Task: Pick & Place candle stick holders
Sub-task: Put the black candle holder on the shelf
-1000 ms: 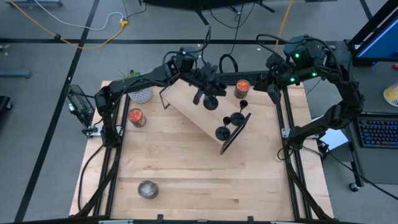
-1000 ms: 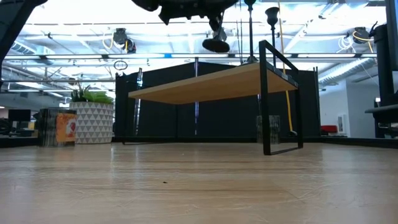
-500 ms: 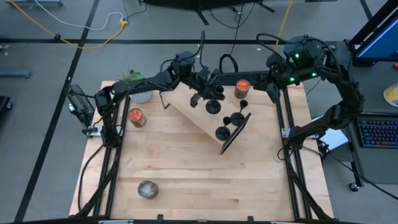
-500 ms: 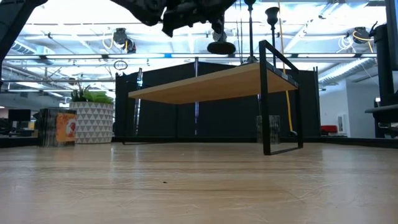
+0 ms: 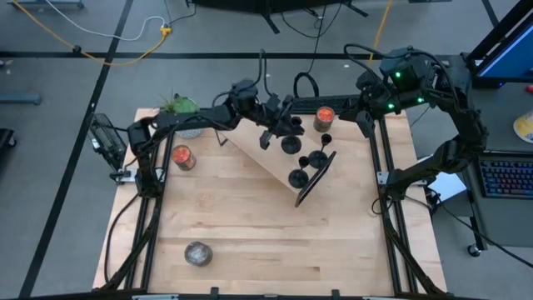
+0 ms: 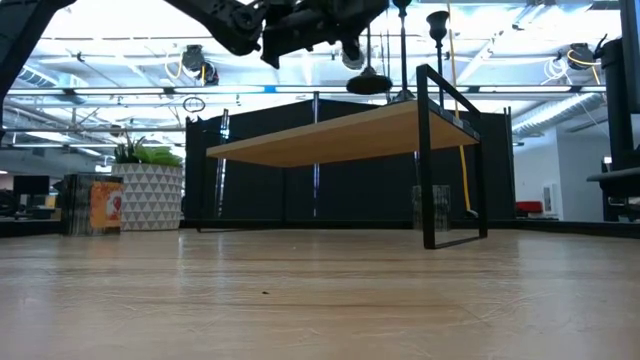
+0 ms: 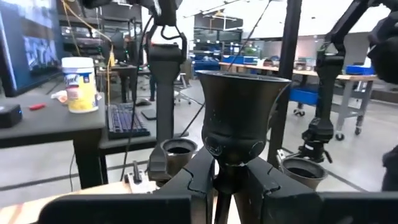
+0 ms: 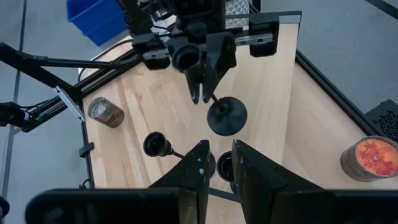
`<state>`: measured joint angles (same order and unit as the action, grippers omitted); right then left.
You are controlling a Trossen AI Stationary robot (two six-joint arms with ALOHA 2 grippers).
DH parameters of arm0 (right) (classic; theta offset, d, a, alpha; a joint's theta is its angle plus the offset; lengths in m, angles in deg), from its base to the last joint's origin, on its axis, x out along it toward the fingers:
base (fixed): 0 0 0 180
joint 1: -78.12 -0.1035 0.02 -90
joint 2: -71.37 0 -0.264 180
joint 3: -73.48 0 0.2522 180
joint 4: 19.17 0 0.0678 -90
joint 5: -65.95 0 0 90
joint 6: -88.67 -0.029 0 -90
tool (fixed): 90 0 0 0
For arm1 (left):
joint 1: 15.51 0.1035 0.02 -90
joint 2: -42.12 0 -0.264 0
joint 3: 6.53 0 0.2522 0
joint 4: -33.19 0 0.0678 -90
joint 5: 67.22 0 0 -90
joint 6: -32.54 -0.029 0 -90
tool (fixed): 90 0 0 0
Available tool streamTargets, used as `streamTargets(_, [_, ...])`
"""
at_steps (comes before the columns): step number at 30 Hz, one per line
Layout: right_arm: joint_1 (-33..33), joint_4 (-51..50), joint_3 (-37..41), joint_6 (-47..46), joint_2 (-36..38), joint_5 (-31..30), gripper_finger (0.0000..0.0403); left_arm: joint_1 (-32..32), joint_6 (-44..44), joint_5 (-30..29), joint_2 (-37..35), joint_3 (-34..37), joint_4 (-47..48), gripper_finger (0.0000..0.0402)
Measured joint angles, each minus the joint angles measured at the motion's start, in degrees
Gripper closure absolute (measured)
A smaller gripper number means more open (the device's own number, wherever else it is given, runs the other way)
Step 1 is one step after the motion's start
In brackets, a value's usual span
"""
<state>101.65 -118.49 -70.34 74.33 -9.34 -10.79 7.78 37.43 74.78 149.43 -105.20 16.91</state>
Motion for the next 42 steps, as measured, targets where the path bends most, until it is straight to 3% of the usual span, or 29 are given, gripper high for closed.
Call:
streamTargets(8, [0.0, 0.02, 0.0, 0.01, 0.0, 0.01, 0.0344, -0.07, -1.39, -3.0, 0.78, 0.07, 0.46, 0.0377])
streamTargets(16, [0.0, 0.03, 0.0, 0.01, 0.0, 0.01, 0.0344, -0.82, -1.31, -5.58, 2.31, 1.05, 1.7, 0.0342])
streamTargets(25, [-0.02, 0.04, 0.0, 0.01, 0.0, -0.23, 0.0344, -2.02, -1.62, -8.59, 3.34, 2.8, -0.56, 0.0367])
streamTargets(34, [-0.02, 0.02, 0.0, 0.01, 0.0, -1.5, 0.0344, -2.45, 1.2, -8.49, 5.74, 2.82, -3.31, 0.035])
streamTargets(42, [-0.02, 0.01, 0.0, 0.09, -0.02, -1.49, 0.0344, -2.43, 1.89, -8.08, 5.76, 2.82, -4.95, 0.0358])
